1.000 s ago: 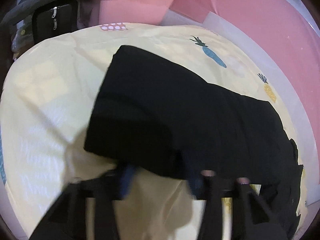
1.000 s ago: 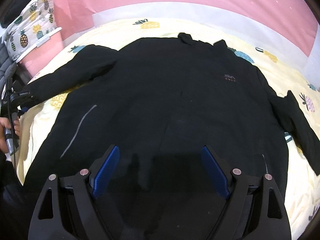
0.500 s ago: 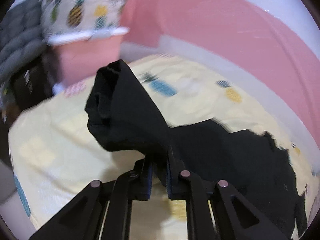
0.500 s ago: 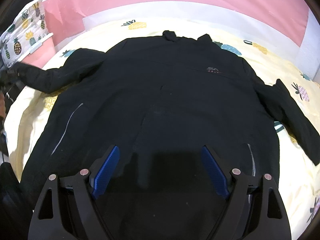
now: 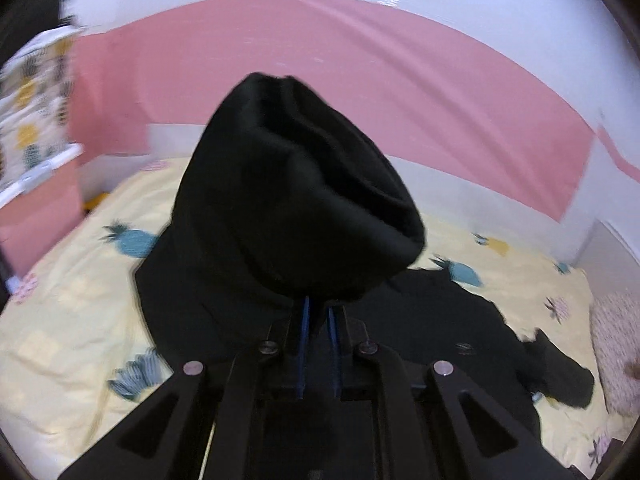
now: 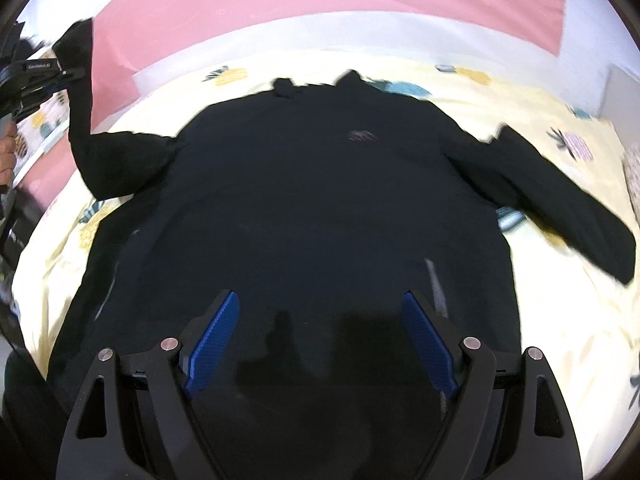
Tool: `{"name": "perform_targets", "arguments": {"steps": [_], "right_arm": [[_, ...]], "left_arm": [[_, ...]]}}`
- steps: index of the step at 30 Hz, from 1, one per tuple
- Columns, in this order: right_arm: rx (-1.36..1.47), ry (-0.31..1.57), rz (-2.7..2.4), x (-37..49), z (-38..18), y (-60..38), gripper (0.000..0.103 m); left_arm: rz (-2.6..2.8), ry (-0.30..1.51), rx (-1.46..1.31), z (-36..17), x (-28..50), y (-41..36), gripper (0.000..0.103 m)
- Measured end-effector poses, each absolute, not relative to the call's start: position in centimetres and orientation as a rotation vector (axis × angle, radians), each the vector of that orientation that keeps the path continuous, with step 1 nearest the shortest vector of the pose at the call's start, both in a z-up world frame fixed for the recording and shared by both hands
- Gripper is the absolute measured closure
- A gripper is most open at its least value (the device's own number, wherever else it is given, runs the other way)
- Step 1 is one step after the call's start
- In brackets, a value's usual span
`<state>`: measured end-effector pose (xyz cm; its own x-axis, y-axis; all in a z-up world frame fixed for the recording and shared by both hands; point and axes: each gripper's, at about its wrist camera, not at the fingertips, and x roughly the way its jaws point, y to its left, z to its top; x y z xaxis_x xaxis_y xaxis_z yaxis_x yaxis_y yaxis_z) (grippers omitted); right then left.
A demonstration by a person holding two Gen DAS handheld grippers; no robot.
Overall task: Fold large clothes
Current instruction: 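Fold the held sleeve across the coat body with the left tool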
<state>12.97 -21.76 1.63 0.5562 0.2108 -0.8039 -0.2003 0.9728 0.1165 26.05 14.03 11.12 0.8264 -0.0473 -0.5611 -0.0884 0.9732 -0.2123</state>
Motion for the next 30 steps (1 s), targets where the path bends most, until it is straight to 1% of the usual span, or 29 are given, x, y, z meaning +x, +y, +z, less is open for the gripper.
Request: {"name": "perform_targets", "arguments": {"steps": [3, 6, 12, 15, 19, 23, 24, 25, 26, 27, 30], "right_arm": [[0.043, 0.962, 0.223, 13.2, 1.1, -23.3, 0.024], [0.050, 0.971, 0.201, 13.4, 0.6, -24.4, 0.024], [0.066, 0.987, 0.166, 14.0, -0.5, -26.7, 0.024], [0.075, 0.998, 0.151, 14.6, -1.0, -27.6, 0.024], [0.086, 1.009, 0.138, 15.1, -1.5, -28.4, 0.024], [0.092, 1.013, 0.132, 15.8, -1.5, -28.8, 0.024], [0.095, 1.010, 0.133, 15.9, -1.5, -28.9, 0.024], [0.101, 1.007, 0.134, 16.1, -1.3, -29.0, 0.024], [0.110, 1.002, 0.135, 16.3, -1.1, -29.0, 0.024], [0.116, 0.998, 0.136, 16.5, -1.0, -29.0, 0.024], [0.132, 0.984, 0.144, 17.3, -0.4, -28.7, 0.024]], "left_arm": [[-0.045, 0.627, -0.216, 9.9, 27.9, 10.6, 0.095], [-0.106, 0.669, -0.203, 7.9, 29.8, 7.4, 0.095], [-0.233, 0.780, -0.161, 2.2, 32.5, 0.8, 0.096], [-0.276, 0.832, -0.135, -0.1, 32.3, -3.4, 0.096], [-0.302, 0.887, -0.099, -3.2, 32.7, -6.0, 0.095], [-0.335, 0.990, -0.154, -5.1, 33.4, -6.1, 0.087], [-0.358, 0.998, -0.188, -5.1, 33.3, -5.8, 0.077], [-0.390, 0.994, -0.231, -5.1, 33.3, -6.0, 0.061], [-0.437, 0.985, -0.284, -4.6, 32.9, -5.5, 0.014], [-0.469, 0.969, -0.322, -4.0, 32.6, -5.0, 0.001], [-0.484, 0.920, -0.330, -1.9, 31.5, -4.3, 0.001]]}}
